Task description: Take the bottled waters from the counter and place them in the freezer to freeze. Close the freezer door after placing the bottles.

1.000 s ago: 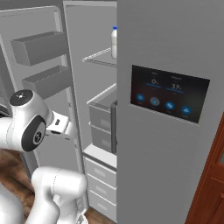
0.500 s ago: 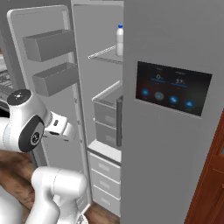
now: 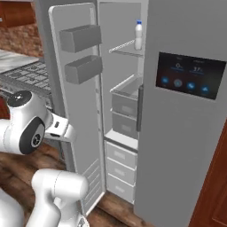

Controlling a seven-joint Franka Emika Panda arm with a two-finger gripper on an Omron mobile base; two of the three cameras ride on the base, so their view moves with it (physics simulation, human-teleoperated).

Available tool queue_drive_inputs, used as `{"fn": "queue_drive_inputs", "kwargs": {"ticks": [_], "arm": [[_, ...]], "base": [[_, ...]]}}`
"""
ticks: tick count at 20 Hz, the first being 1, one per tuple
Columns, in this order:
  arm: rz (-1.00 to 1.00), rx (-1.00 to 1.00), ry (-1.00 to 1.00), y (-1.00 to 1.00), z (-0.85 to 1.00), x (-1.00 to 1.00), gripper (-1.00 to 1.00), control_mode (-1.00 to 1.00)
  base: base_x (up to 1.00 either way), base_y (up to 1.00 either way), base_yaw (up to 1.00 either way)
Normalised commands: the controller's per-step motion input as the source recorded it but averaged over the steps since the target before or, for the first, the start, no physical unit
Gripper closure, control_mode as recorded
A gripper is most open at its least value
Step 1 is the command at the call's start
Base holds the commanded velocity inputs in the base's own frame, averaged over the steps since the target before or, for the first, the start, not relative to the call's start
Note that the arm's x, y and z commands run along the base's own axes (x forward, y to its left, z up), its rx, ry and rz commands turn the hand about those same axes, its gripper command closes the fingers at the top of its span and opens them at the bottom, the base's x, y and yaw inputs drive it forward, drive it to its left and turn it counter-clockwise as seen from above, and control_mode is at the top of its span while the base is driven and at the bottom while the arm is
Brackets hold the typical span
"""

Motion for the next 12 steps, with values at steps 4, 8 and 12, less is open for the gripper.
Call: {"fn": "queue_drive_inputs", "kwargs": {"ticks": [4, 8, 12], "arm": [[0.00, 0.00, 0.00, 0.00, 0.00, 0.00, -1.00, 1.00], [0.00, 0.00, 0.00, 0.00, 0.00, 0.00, -1.00, 1.00], [0.00, 0.00, 0.00, 0.00, 0.00, 0.00, -1.00, 1.00]], "base": [[-0.19, 0.88, -0.01], [0.00, 0.83, -0.05], [0.00, 0.93, -0.07]]}}
